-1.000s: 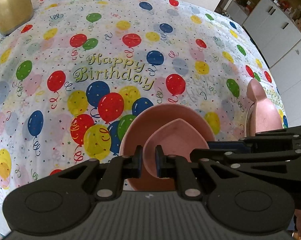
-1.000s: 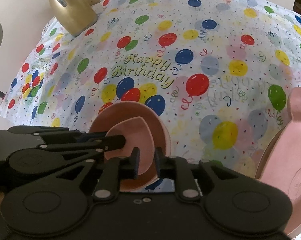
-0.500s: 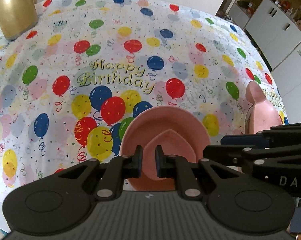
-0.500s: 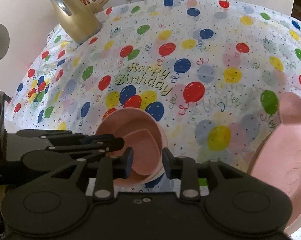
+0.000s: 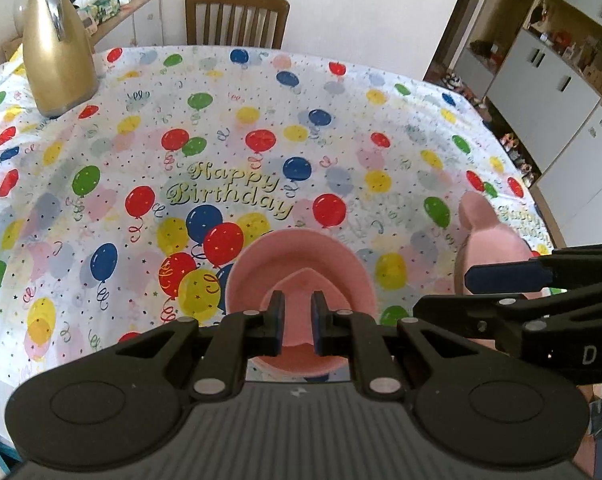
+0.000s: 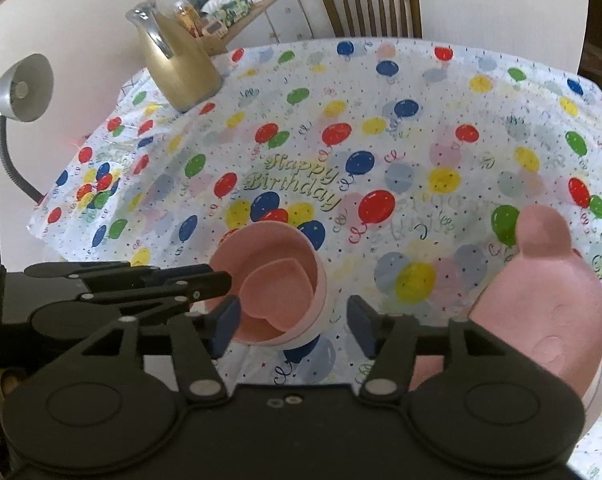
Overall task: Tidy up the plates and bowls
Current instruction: 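Lower the heart dish into the pink bowl and open both grippers, then close the left gripper on the pink bowl rim while the right gripper grips it too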
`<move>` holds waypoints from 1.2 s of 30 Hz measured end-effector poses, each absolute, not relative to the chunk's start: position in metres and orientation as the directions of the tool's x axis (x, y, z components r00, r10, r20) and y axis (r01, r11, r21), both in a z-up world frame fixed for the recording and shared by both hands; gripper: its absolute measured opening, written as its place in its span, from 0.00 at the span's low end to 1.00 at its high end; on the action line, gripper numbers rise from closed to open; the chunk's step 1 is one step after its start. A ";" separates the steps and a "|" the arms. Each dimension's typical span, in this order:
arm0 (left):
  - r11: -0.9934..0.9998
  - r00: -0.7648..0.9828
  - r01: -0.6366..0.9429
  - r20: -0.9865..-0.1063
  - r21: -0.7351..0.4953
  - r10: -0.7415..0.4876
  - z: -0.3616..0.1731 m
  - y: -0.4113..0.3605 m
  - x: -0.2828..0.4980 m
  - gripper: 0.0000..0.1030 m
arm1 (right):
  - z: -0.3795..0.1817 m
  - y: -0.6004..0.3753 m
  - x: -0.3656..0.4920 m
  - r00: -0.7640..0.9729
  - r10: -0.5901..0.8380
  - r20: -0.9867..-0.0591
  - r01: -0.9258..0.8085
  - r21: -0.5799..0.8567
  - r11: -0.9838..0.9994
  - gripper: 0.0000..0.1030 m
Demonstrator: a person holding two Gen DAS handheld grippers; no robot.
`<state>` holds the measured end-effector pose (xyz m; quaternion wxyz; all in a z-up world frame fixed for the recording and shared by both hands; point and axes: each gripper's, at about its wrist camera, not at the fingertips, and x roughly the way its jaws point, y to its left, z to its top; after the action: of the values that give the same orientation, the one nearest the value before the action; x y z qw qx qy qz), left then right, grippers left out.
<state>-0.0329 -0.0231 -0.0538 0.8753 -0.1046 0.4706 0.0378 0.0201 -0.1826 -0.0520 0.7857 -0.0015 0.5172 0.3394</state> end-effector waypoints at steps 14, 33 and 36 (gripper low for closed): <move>0.979 0.598 -0.093 -0.796 -0.182 -0.091 -0.034 -0.017 -0.049 0.13 | -0.028 -0.198 -0.007 0.371 0.531 -0.762 -0.490 0.324 0.809 0.78; 0.978 0.630 0.089 -0.750 -0.187 -0.201 -0.031 0.025 -0.045 0.78 | -0.031 -0.185 -0.045 0.548 0.436 -0.714 -0.282 0.333 0.900 0.96; 0.975 0.607 0.092 -0.764 -0.204 -0.217 -0.042 0.032 -0.036 0.78 | -0.040 -0.181 -0.044 0.547 0.400 -0.736 -0.220 0.334 0.916 0.96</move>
<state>-0.0362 0.0318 -0.0416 0.8936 -0.0723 0.4346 -0.0864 -0.0440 -0.1806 -0.0396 0.8736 0.1016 0.4416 0.1774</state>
